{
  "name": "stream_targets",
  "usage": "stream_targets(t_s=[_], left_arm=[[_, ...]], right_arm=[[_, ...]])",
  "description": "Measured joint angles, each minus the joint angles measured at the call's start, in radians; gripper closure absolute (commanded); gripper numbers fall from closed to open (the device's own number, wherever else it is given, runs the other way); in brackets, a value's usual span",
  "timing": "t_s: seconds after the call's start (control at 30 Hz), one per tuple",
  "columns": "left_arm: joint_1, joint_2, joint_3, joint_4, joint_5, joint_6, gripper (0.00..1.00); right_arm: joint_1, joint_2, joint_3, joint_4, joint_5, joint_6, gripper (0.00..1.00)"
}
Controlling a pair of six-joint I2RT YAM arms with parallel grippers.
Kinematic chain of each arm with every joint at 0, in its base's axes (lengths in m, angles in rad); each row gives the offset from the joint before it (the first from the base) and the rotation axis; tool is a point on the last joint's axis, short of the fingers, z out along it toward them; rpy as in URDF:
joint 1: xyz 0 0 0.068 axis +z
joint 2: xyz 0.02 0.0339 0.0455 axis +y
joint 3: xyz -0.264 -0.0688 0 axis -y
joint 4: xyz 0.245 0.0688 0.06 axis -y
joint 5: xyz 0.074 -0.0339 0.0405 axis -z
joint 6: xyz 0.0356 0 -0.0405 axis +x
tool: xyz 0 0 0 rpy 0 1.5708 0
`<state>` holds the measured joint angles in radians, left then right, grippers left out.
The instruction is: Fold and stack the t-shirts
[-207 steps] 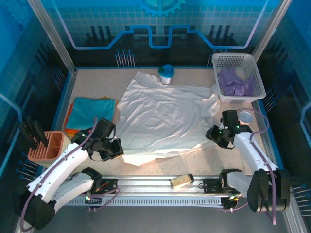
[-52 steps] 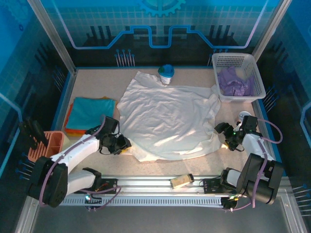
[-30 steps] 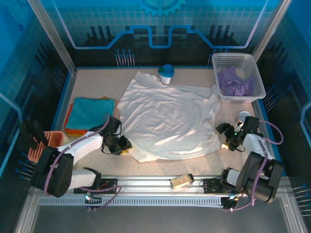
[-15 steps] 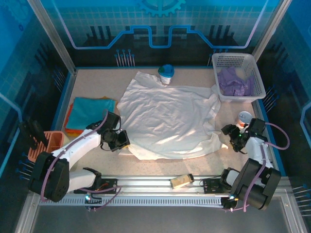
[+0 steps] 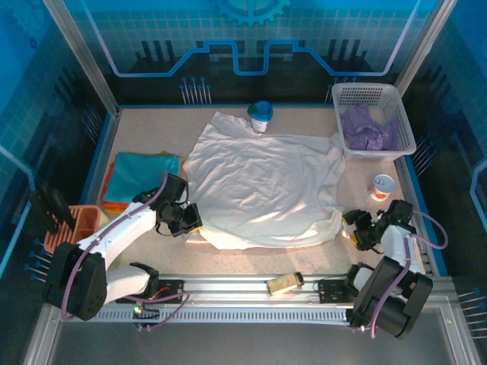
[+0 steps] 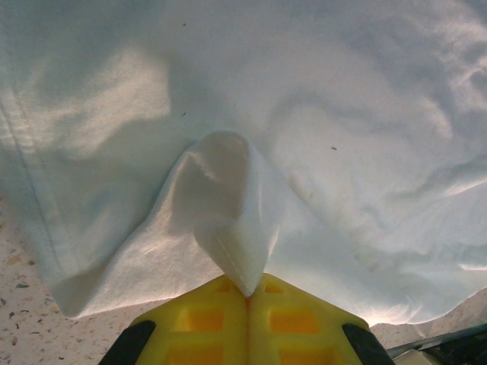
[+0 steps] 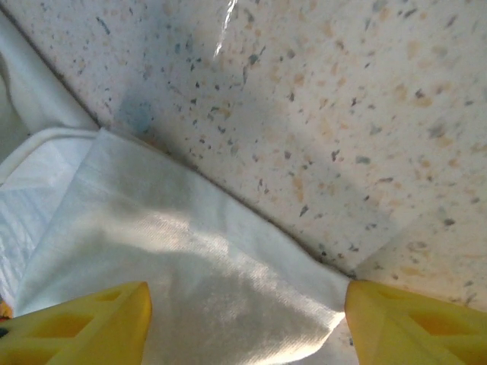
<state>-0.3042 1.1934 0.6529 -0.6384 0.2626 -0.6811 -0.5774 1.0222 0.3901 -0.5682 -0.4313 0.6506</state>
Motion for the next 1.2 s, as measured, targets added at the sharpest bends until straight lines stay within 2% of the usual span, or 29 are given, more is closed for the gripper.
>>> stream_targets(t_s=[0.1, 0.23, 0.43, 0.57, 0.83, 1.0, 1.2], left_arm=[[0.0, -0.001, 0.0, 0.001, 0.0, 0.0, 1.0], [0.0, -0.002, 0.0, 0.005, 0.0, 0.001, 1.0], [0.0, -0.002, 0.0, 0.018, 0.001, 0.003, 1.0], [0.0, -0.002, 0.0, 0.023, 0.005, 0.003, 1.0], [0.0, -0.005, -0.003, 0.032, 0.008, 0.003, 1.0], [0.0, -0.008, -0.003, 0.034, 0.008, 0.003, 1.0], [0.0, -0.018, -0.003, 0.033, 0.008, 0.003, 1.0]], right_arm=[[0.0, -0.036, -0.014, -0.016, 0.0, 0.024, 0.32], [0.0, -0.085, -0.014, -0.082, 0.006, 0.042, 0.24], [0.0, -0.213, -0.005, -0.206, 0.016, 0.074, 0.34], [0.0, -0.26, -0.002, -0.273, 0.042, 0.087, 0.36], [0.0, -0.224, -0.034, -0.249, 0.052, 0.129, 0.39], [0.0, -0.165, -0.036, -0.166, 0.058, 0.144, 0.45], [0.0, -0.089, -0.035, -0.082, 0.064, 0.147, 0.46]])
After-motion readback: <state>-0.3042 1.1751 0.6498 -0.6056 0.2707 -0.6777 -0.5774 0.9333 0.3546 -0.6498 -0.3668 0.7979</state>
